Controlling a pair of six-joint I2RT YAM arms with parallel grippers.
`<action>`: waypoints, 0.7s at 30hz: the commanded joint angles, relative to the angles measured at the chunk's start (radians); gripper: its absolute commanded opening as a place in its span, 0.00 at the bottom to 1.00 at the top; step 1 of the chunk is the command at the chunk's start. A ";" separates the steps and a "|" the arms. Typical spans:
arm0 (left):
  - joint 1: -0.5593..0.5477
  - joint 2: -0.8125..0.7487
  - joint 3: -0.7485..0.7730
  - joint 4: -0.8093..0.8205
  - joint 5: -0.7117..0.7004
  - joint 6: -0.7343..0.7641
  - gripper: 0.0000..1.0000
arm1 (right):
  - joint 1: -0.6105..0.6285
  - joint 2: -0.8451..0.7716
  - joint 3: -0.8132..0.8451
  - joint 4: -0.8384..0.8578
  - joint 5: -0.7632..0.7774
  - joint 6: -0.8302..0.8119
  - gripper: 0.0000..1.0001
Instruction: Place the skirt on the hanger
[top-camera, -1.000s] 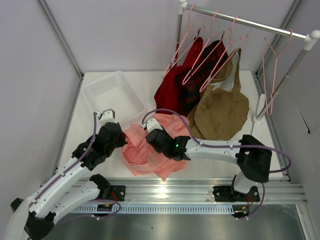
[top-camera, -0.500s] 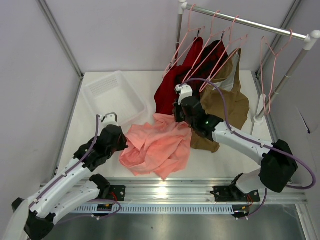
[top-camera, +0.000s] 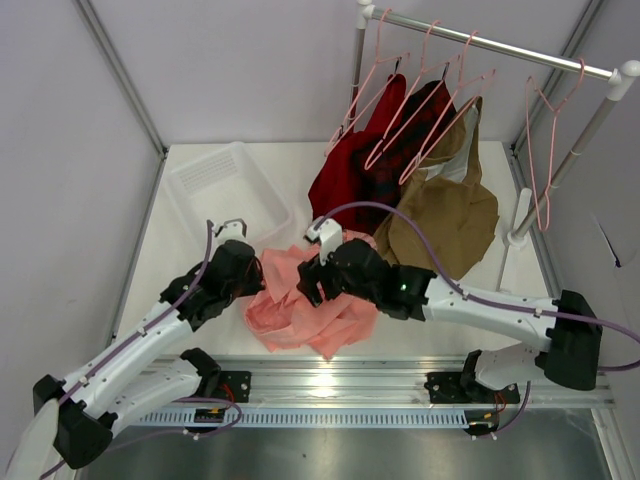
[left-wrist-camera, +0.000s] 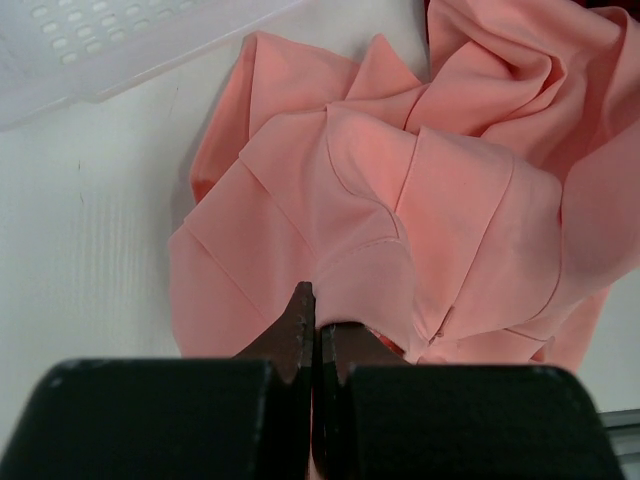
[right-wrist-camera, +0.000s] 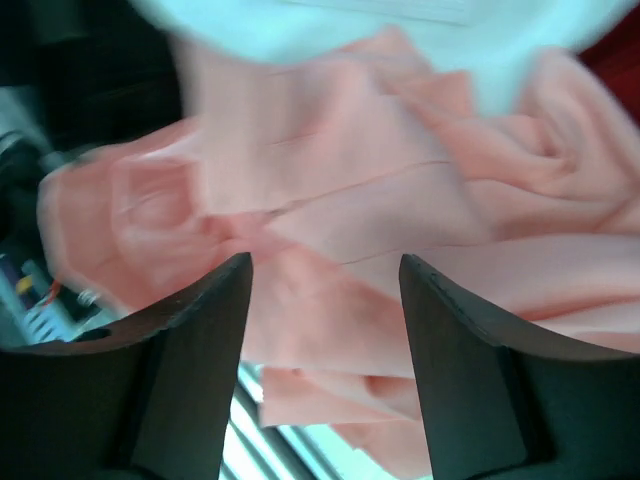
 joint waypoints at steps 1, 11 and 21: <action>0.006 -0.012 0.034 0.050 0.021 0.019 0.01 | 0.097 -0.051 -0.018 0.009 0.096 -0.015 0.74; 0.006 -0.076 0.022 0.027 0.000 0.017 0.01 | -0.014 0.069 -0.055 -0.050 0.104 0.476 0.84; 0.006 -0.143 -0.030 0.038 0.013 0.016 0.01 | -0.054 0.215 0.023 0.010 0.156 0.447 0.63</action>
